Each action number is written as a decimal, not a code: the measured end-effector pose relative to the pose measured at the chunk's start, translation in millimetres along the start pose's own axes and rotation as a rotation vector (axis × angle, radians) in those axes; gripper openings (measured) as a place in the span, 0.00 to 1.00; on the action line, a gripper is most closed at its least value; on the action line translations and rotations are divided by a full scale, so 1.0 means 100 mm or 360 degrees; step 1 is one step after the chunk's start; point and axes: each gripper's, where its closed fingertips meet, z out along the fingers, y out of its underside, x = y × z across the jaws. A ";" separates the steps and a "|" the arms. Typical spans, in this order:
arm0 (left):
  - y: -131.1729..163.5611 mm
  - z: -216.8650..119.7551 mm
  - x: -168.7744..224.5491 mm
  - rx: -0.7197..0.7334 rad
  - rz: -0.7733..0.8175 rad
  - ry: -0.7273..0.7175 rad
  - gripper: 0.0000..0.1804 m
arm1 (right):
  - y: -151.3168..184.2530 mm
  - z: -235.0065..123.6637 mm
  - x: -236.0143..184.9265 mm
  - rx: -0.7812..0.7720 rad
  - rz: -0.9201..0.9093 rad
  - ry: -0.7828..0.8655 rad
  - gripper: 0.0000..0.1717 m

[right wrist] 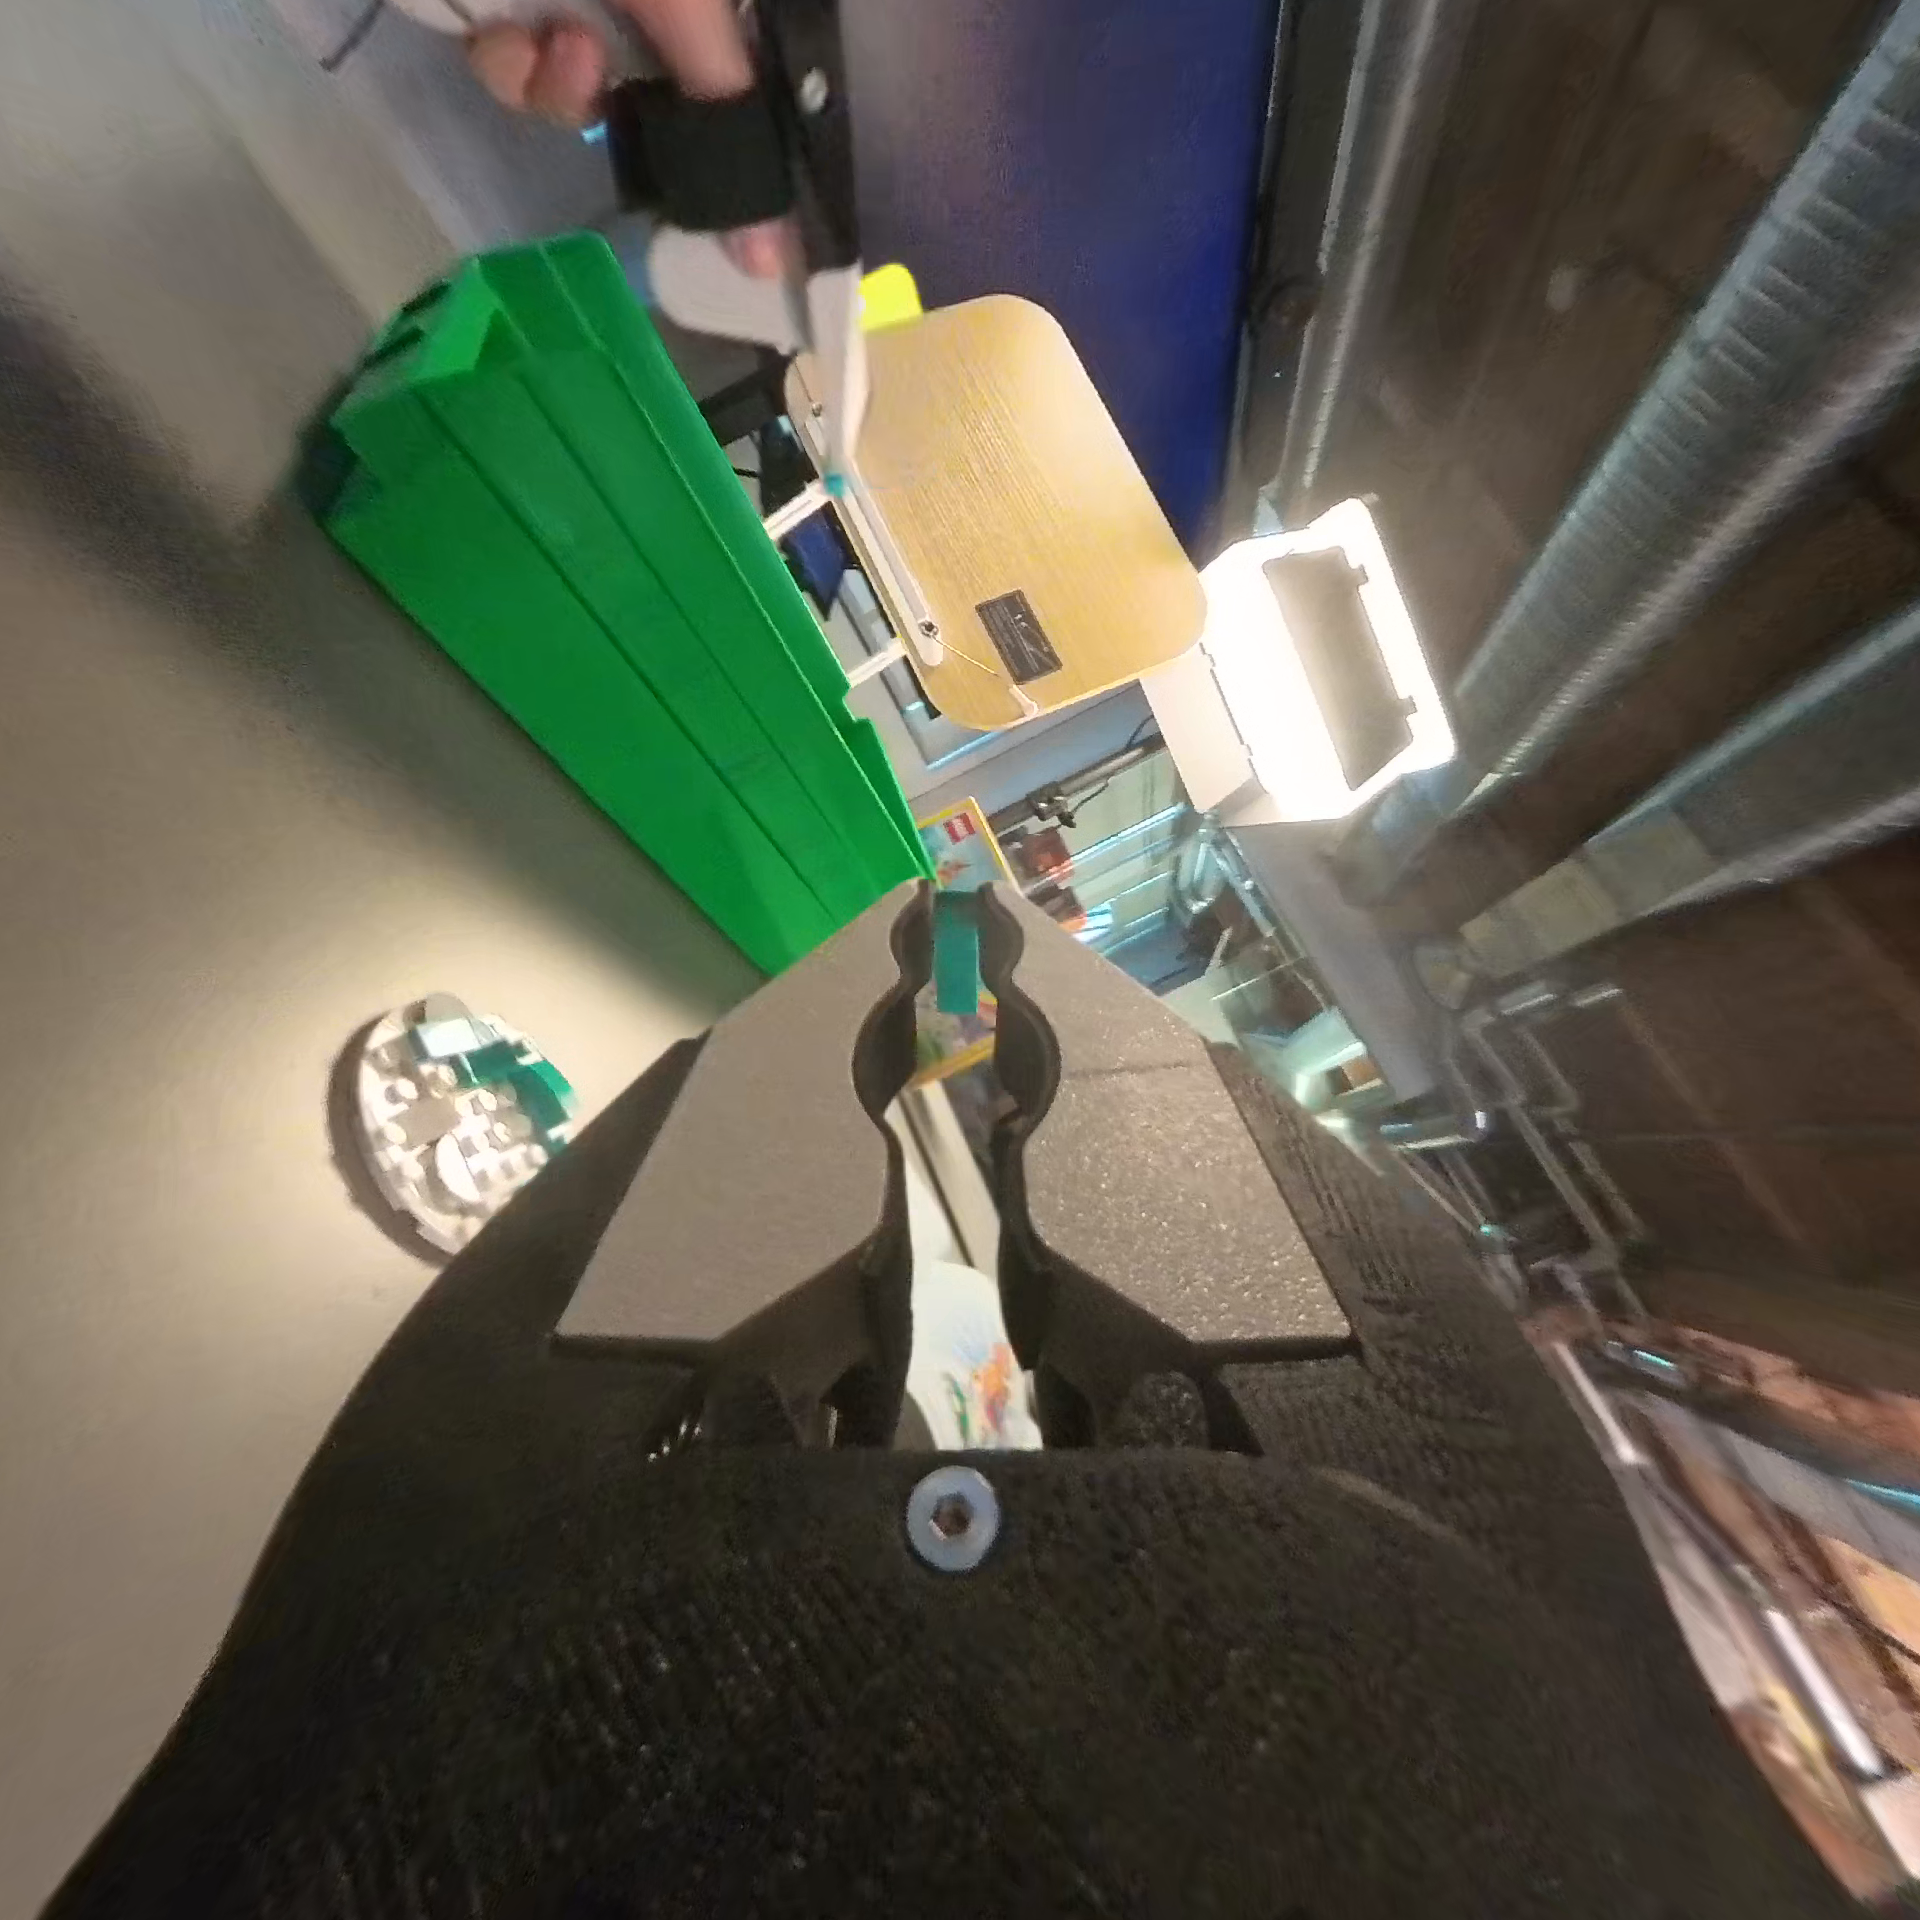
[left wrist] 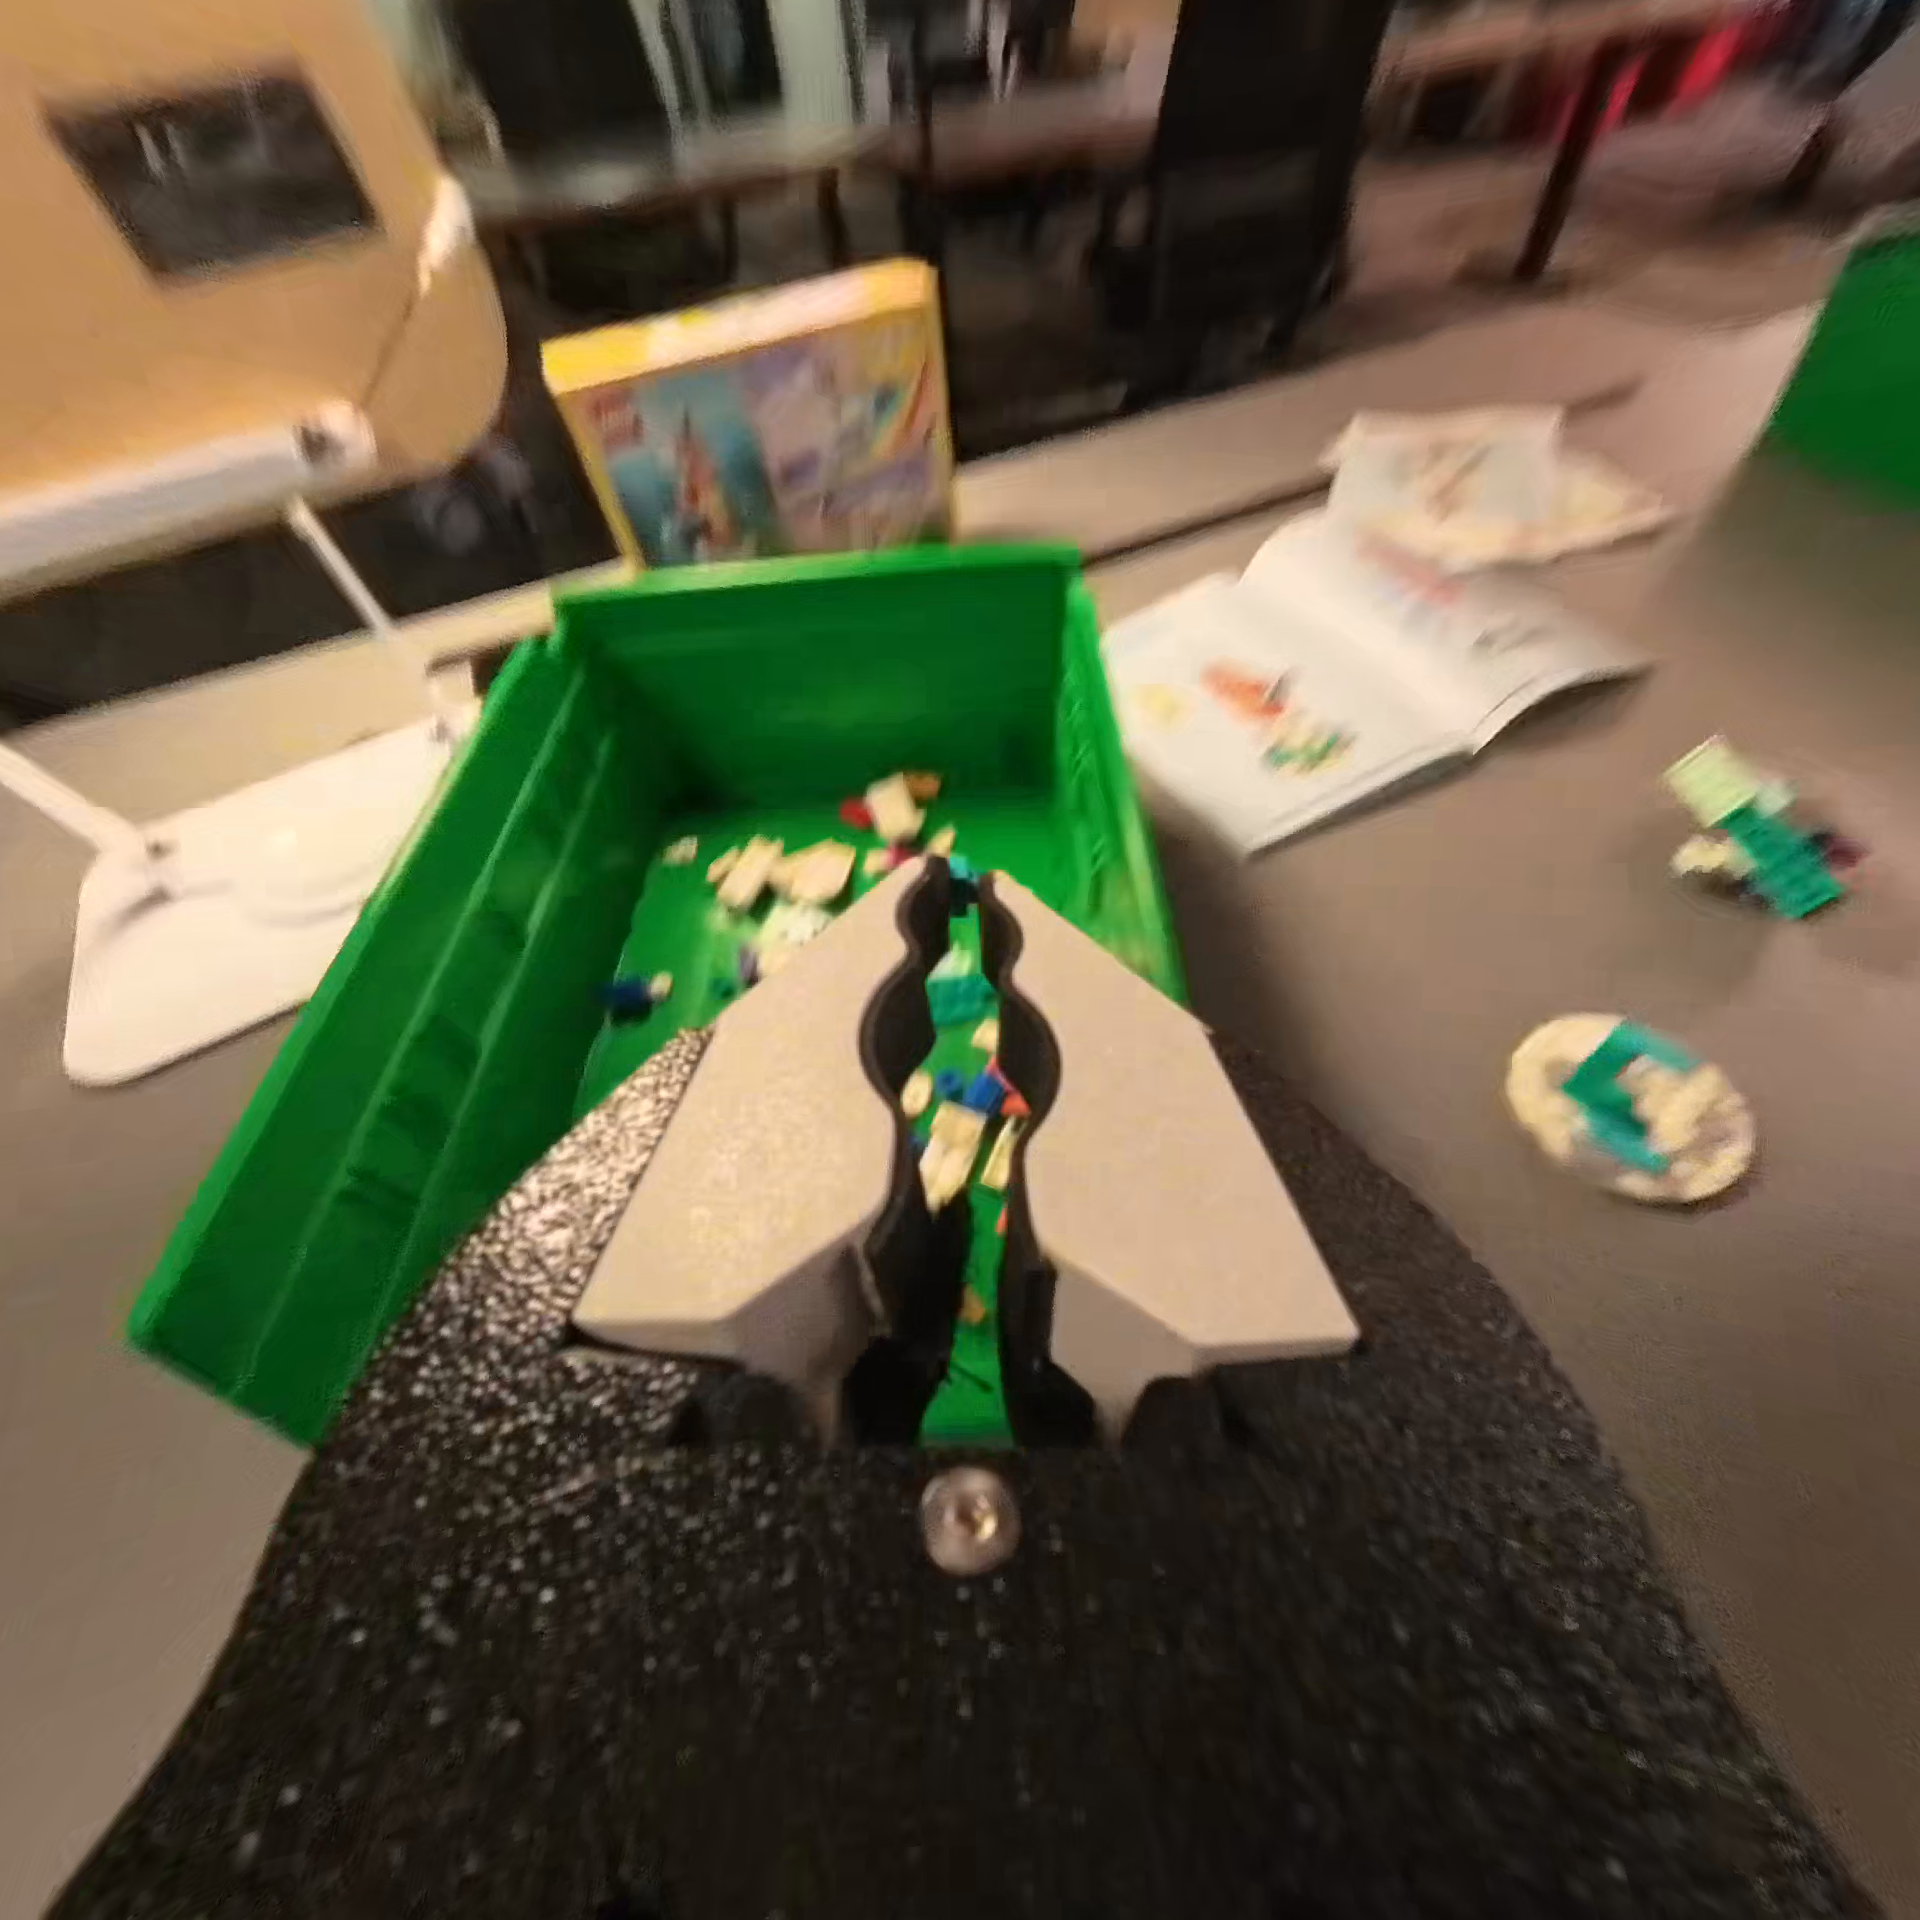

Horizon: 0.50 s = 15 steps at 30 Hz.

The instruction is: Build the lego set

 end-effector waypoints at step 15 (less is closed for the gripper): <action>0.09 0.09 -0.04 -0.0143 0.0119 -0.0050 0.21 | 0.10 0.11 0.03 0.0043 0.0924 -0.0158 0.03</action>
